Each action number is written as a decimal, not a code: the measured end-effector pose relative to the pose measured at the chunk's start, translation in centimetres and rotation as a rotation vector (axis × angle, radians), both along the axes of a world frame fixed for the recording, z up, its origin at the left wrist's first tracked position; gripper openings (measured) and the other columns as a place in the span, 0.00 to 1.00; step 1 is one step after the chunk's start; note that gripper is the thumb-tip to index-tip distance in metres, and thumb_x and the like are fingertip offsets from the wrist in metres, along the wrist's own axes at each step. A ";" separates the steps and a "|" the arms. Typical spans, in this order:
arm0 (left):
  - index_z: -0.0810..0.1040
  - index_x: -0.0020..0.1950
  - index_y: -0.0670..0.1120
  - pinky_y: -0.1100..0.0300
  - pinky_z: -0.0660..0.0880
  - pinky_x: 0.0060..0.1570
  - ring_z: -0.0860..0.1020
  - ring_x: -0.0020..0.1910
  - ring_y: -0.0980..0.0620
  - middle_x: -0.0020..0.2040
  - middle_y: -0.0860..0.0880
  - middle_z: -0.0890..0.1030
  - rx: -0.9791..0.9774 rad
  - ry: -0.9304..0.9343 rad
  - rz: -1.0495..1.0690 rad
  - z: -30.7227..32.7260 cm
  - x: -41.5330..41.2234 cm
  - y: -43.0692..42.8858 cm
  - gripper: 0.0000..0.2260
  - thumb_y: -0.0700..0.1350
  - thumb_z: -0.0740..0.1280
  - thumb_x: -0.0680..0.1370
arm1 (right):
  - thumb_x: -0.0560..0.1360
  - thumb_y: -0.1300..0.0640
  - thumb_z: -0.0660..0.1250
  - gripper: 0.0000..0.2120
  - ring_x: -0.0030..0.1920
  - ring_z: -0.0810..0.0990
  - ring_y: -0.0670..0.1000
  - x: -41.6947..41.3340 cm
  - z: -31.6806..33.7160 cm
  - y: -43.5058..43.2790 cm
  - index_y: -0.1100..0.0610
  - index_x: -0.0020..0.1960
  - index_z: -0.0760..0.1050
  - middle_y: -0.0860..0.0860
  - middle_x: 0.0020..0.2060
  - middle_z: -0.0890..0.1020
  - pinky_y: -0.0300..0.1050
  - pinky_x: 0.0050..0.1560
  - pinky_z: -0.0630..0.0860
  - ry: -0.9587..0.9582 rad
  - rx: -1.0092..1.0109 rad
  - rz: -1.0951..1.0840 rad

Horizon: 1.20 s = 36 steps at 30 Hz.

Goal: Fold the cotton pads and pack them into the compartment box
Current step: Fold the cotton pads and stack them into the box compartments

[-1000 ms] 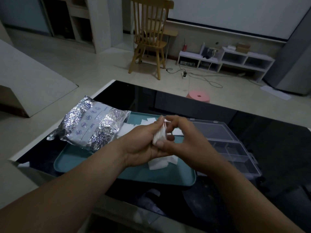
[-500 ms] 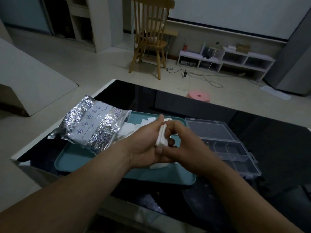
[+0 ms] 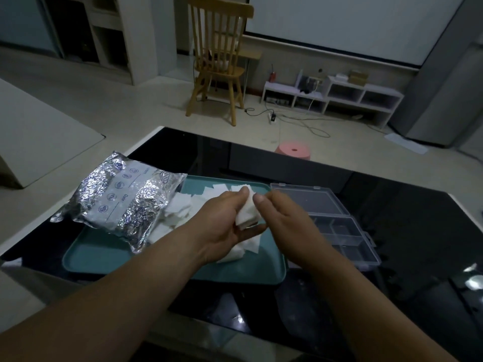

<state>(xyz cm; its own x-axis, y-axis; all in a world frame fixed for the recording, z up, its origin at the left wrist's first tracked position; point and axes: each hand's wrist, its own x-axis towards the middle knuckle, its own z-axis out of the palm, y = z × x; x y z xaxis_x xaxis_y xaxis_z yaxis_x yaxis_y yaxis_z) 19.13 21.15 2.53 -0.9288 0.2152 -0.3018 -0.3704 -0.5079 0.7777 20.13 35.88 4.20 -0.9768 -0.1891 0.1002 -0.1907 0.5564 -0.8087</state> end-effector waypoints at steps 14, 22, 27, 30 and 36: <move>0.77 0.57 0.39 0.50 0.78 0.48 0.81 0.46 0.48 0.49 0.42 0.82 -0.429 0.135 0.141 -0.1 0.8 3.0 0.12 0.41 0.57 0.80 | 0.85 0.50 0.53 0.15 0.49 0.78 0.45 0.6 -1.5 -1.5 0.55 0.62 0.74 0.46 0.49 0.79 0.46 0.46 0.73 -0.201 -0.119 -0.051; 0.74 0.66 0.53 0.47 0.77 0.63 0.78 0.58 0.49 0.60 0.51 0.79 -0.747 0.350 0.185 0.0 -2.2 5.1 0.10 0.49 0.60 0.84 | 0.81 0.55 0.69 0.05 0.46 0.83 0.54 -2.8 0.3 5.3 0.57 0.53 0.80 0.54 0.48 0.84 0.48 0.44 0.77 -0.168 -0.186 -0.276; 0.75 0.68 0.50 0.53 0.75 0.55 0.78 0.57 0.49 0.64 0.49 0.78 -1.152 0.531 -0.050 -1.3 -3.8 5.9 0.12 0.48 0.60 0.85 | 0.78 0.56 0.73 0.08 0.44 0.81 0.54 -5.4 -2.0 10.4 0.59 0.54 0.79 0.58 0.48 0.84 0.49 0.43 0.77 -0.215 -0.165 -0.425; 0.79 0.64 0.51 0.48 0.75 0.59 0.78 0.60 0.44 0.62 0.49 0.78 -1.452 0.620 -0.271 -2.8 -3.5 7.3 0.12 0.50 0.62 0.83 | 0.77 0.57 0.75 0.12 0.47 0.82 0.55 -6.1 -4.0 10.6 0.57 0.56 0.76 0.56 0.49 0.83 0.47 0.41 0.75 -0.256 -0.112 -0.390; 0.79 0.57 0.54 0.47 0.68 0.59 0.77 0.59 0.46 0.58 0.51 0.81 -1.601 0.658 -0.286 -3.9 -3.7 7.6 0.09 0.52 0.61 0.82 | 0.79 0.55 0.72 0.11 0.49 0.84 0.55 -6.8 -5.1 9.7 0.52 0.57 0.73 0.53 0.51 0.81 0.55 0.50 0.83 -0.277 -0.052 -0.320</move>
<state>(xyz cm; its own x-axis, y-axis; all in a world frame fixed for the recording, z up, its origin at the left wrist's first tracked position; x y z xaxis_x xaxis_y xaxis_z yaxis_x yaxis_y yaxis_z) 15.48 28.79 -1.39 -0.9621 0.2722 0.0164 0.2507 0.8592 0.4460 13.33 45.63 -0.88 -0.9769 0.1259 -0.1728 0.2132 0.5093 -0.8338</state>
